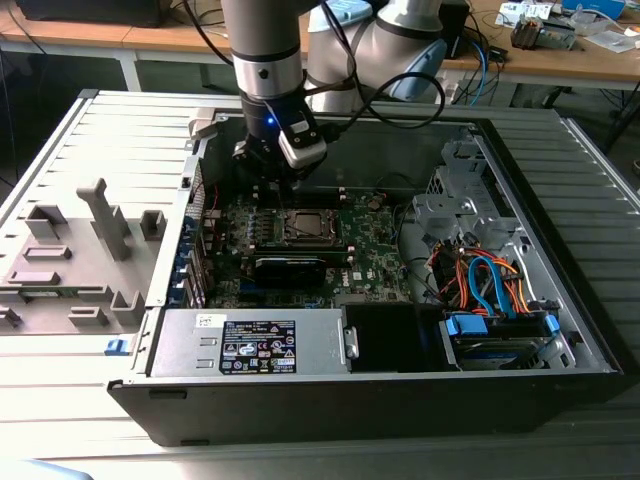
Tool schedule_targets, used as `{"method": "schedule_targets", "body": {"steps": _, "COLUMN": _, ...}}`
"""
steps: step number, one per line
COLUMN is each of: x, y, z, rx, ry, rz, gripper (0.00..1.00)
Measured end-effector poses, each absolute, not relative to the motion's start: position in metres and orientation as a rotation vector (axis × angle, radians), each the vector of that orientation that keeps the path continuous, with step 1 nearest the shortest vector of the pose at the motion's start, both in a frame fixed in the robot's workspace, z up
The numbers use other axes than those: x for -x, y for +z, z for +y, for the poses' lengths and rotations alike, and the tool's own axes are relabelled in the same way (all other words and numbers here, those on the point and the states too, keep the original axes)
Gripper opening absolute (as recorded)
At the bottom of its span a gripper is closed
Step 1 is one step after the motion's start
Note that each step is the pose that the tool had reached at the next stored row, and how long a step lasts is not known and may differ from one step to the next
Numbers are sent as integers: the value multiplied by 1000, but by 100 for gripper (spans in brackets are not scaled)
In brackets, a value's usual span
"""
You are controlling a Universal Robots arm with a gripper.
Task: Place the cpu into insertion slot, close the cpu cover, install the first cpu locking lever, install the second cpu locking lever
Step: 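Install the first cpu locking lever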
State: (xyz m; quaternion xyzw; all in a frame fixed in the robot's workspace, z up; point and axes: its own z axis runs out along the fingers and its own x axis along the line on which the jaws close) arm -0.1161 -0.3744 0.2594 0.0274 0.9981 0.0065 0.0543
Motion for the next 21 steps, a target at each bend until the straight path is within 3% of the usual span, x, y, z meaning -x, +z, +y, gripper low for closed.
{"method": "schedule_targets", "body": {"steps": 21, "x": 125, "y": 259, "z": -374, "rx": -83, "ry": 20, "rz": 3032, "gripper": 11}}
